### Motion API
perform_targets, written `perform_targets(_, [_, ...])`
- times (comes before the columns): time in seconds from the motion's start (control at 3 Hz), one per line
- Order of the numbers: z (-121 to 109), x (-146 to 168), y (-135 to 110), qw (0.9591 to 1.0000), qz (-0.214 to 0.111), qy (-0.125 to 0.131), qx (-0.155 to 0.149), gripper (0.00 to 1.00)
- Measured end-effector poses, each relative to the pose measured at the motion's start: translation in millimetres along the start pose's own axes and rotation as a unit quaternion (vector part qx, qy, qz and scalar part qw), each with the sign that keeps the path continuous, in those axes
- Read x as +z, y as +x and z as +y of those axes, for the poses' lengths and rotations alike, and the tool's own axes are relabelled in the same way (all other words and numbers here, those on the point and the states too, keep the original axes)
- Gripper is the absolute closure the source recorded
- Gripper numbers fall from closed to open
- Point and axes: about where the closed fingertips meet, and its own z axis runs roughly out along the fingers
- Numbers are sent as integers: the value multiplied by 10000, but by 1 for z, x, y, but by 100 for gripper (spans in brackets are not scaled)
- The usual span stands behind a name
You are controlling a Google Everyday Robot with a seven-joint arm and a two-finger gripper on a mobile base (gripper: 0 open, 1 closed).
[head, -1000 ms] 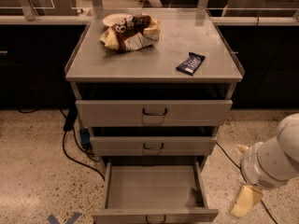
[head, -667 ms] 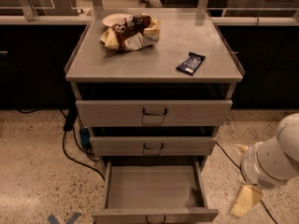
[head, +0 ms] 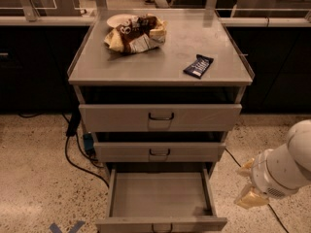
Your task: Close bottom drawer
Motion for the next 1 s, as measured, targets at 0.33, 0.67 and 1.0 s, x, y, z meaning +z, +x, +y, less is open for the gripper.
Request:
perform_targets(0.33, [2,10,5,10000,67,15,-1,69])
perform_targets(0.67, [10,54,19,9998,142,-141,-87,92])
perform_targets(1.0, [17,106,31,9993,118,-316,-151,100])
